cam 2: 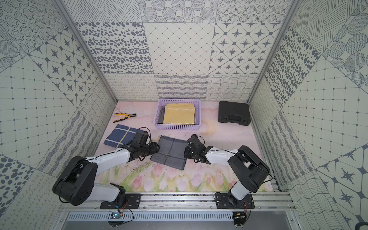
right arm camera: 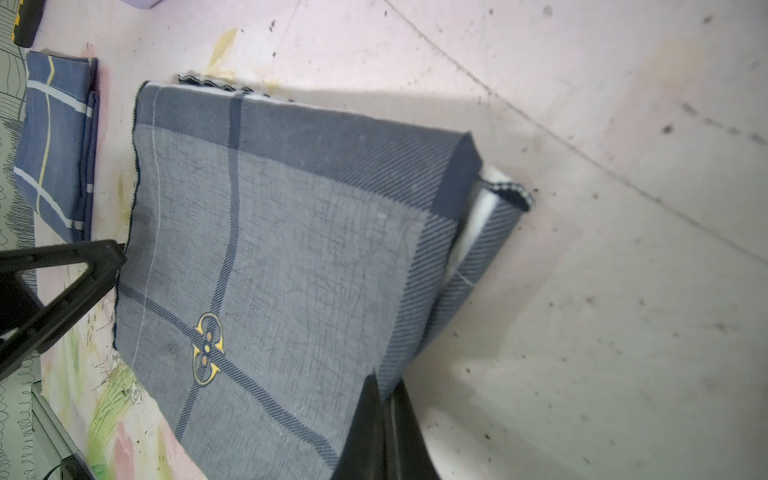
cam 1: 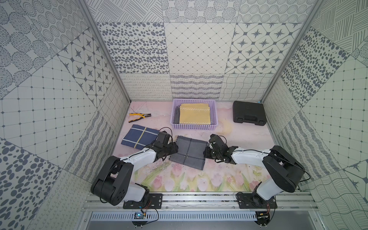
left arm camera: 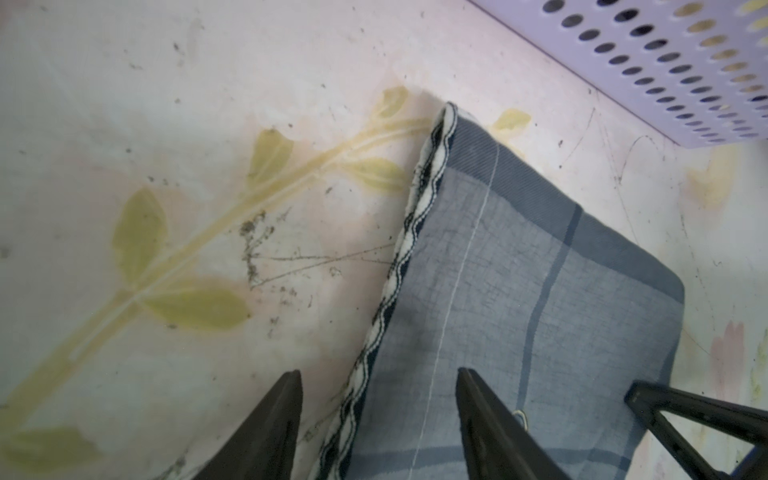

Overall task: Put the folded pillowcase in the basket
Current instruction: Pick up the pillowcase from the center of the board.

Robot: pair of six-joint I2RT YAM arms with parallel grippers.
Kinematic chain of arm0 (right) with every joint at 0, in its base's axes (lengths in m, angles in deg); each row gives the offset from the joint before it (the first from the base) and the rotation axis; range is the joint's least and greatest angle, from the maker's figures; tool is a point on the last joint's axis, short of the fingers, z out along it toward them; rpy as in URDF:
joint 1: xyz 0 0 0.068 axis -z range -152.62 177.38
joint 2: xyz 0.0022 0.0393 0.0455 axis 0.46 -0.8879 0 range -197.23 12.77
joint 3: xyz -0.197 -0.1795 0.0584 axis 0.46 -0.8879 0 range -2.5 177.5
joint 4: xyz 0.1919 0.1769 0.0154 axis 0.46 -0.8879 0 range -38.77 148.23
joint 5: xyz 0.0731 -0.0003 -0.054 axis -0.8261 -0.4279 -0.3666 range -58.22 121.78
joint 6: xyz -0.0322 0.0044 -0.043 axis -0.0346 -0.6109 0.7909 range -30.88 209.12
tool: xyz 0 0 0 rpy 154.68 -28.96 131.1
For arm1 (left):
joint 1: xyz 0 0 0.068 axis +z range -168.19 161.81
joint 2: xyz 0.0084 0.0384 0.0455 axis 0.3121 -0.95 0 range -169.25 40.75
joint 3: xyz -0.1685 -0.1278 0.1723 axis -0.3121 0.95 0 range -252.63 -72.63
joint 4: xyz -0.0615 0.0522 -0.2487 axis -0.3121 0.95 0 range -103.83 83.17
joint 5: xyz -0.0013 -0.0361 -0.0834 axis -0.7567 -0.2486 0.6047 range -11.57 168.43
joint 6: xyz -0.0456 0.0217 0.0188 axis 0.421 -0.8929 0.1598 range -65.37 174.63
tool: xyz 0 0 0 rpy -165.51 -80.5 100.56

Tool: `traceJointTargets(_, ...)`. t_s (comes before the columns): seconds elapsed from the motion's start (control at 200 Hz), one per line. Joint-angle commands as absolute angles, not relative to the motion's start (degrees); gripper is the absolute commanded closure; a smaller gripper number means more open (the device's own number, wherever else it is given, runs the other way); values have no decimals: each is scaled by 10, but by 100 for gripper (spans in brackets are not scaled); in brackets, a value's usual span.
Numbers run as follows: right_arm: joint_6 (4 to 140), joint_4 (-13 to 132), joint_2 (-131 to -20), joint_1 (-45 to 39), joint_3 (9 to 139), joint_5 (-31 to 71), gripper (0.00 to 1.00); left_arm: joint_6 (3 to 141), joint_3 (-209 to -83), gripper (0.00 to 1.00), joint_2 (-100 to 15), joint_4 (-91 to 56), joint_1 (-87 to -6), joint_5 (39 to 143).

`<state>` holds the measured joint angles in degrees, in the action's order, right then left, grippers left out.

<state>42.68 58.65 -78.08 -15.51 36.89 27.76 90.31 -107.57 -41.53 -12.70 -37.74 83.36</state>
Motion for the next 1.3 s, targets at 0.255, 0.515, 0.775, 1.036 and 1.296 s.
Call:
traceJointTargets(0.255, 443, 592, -756, -147, 359, 290, 100, 883, -1112, 48, -488, -174, -363, 882)
traceJointTargets(0.515, 446, 588, -751, -146, 357, 293, 100, 893, -1104, 65, -509, -183, -363, 913)
traceJointTargets(0.775, 449, 587, -750, -145, 358, 295, 100, 903, -1084, 93, -496, -195, -364, 922)
traceJointTargets(1.036, 459, 587, -738, -145, 357, 296, 100, 908, -1081, 100, -462, -192, -364, 913)
traceJointTargets(1.296, 485, 564, -683, -144, 352, 318, 100, 914, -1069, 100, -376, -178, -363, 888)
